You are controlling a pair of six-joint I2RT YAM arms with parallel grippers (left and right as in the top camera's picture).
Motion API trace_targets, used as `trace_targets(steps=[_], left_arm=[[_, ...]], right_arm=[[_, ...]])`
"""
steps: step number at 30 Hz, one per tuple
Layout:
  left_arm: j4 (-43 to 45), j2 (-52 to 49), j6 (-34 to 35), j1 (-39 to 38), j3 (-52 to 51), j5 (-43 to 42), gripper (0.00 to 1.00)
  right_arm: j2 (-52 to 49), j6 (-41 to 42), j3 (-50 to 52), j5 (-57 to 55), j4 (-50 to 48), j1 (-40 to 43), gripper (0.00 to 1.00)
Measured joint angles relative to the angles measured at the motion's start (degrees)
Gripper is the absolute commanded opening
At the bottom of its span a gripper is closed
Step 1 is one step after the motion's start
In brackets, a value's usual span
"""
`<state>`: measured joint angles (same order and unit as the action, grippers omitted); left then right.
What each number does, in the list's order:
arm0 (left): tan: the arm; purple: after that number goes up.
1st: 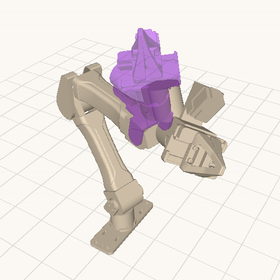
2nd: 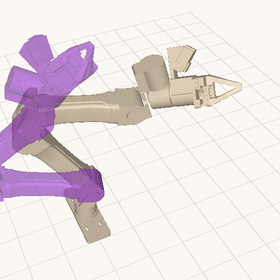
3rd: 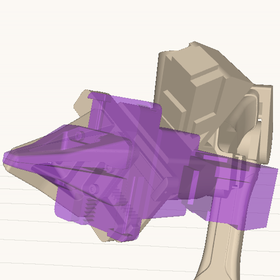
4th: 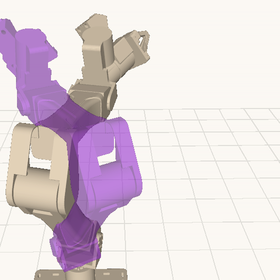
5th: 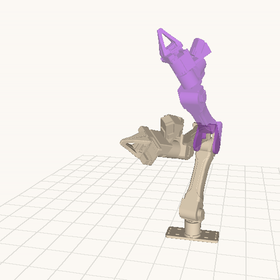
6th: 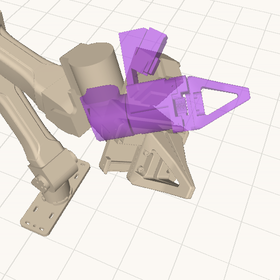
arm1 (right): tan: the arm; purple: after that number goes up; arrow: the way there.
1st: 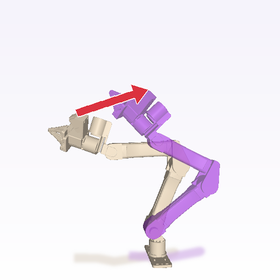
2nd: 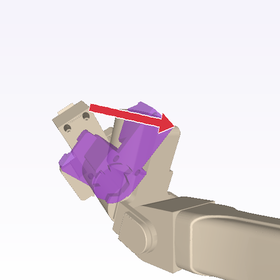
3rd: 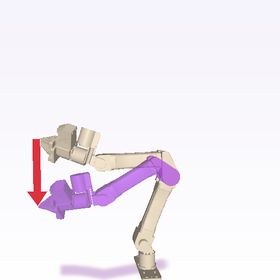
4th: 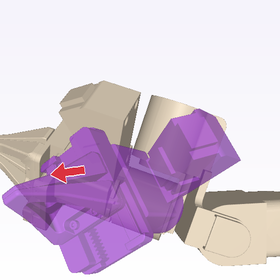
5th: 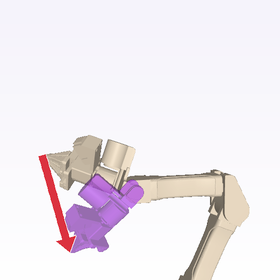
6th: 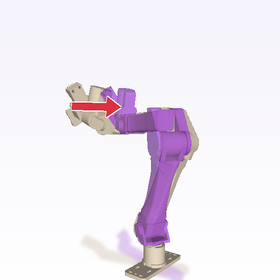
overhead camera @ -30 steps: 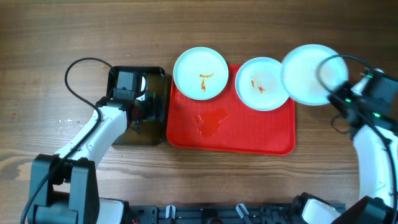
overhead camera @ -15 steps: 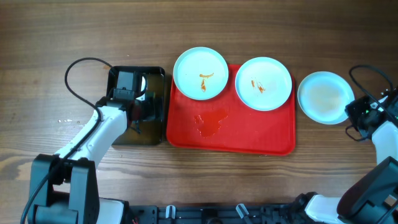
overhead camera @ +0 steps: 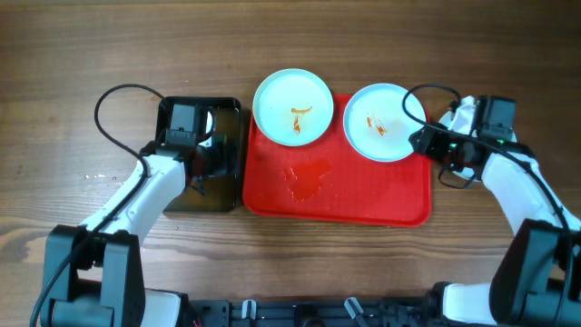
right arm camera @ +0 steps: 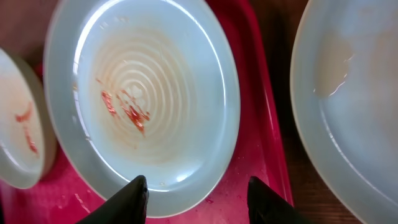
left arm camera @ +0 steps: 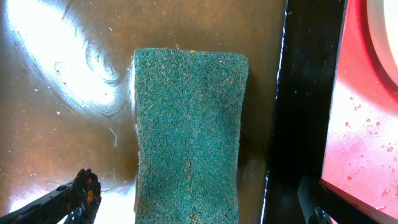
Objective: Clean dirty plates on tray and stack at the side
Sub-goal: 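Grip the right plate rim with the right gripper and pull it forward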
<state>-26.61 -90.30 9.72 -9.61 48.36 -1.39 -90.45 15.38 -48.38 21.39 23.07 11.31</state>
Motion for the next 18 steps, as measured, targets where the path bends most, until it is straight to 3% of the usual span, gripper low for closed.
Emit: trace_targets(steps=[3,10,18], left_arm=[[0.00,0.00,0.00,0.00,0.00,0.00,1.00],[0.00,0.00,0.00,0.00,0.00,0.00,1.00],[0.02,0.00,-0.02,0.00,0.00,0.00,1.00]], right_arm=[[-3.76,1.46,0.00,-2.56,-1.46,-0.57,0.48],[-8.76,2.71,-0.07,-1.31,-6.12,-0.87,0.05],[-8.94,0.52,-0.46,3.54,2.58,-0.76,0.04]])
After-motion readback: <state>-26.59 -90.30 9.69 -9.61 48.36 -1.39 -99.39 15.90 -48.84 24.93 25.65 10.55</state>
